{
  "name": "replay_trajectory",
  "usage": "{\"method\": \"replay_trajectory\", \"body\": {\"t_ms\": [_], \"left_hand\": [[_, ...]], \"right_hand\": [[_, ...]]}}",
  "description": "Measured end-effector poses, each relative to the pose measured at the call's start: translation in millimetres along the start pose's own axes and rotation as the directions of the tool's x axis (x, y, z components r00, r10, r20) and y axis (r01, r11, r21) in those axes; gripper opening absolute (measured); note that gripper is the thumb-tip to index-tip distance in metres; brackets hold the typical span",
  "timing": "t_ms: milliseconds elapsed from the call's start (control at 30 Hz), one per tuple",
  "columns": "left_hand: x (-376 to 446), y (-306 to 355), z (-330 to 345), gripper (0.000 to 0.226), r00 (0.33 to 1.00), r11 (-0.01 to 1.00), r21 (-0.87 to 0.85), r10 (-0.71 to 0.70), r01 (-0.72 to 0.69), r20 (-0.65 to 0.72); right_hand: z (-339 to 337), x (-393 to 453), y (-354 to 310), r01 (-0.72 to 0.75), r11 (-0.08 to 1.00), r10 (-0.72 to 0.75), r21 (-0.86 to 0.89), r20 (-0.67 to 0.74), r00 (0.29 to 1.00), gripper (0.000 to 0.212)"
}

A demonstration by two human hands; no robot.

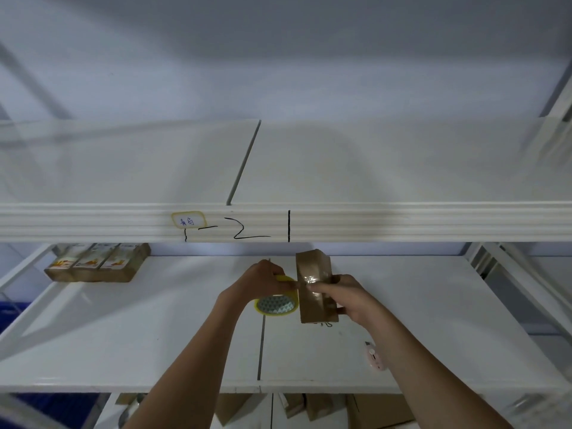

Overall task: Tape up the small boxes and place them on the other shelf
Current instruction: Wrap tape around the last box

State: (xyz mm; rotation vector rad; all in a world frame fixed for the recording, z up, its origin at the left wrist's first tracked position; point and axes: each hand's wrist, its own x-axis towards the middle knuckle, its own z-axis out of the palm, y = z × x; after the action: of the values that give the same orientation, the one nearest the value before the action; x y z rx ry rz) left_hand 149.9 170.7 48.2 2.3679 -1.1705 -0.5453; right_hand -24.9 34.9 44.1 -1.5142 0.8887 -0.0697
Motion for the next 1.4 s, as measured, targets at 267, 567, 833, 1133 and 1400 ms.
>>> {"method": "replay_trajectory", "body": {"t_ms": [267,567,833,1133,1400], "left_hand": [[-7.9,-8.9,-10.6,0.029,0.997,0.969,-0.244,0.049,-0.031,0.067],[1.0,-13.7,-8.6,0.044,0.992,0.996,0.074,-0.046,0.055,-0.117],[3.1,-6.8,-5.5,0.048,0.993,0.997,0.014,-0.074,0.075,-0.089],[7.9,2.5,-7.2,0.047,0.999,0.992,-0.121,-0.023,0.026,0.027],[11.1,5.5,1.0,0.056,0.996,0.997,0.059,-0.046,0.051,-0.083]], "right_hand": [[-18.2,0.0,1.0,0.027,1.000,-0.027,0.005,-0.019,0.999,0.050],[-22.5,-1.6,-6.0,0.097,0.994,-0.098,0.040,0.025,0.995,0.035],[-26.4,-5.3,-4.0,0.109,0.981,-0.128,0.163,0.111,0.986,0.035],[-16.8,-4.9,-3.8,0.067,0.916,-0.151,0.396,0.185,0.971,0.055],[2.4,-9.4,-10.5,0.088,0.988,-0.105,0.127,0.138,0.985,0.045]]}}
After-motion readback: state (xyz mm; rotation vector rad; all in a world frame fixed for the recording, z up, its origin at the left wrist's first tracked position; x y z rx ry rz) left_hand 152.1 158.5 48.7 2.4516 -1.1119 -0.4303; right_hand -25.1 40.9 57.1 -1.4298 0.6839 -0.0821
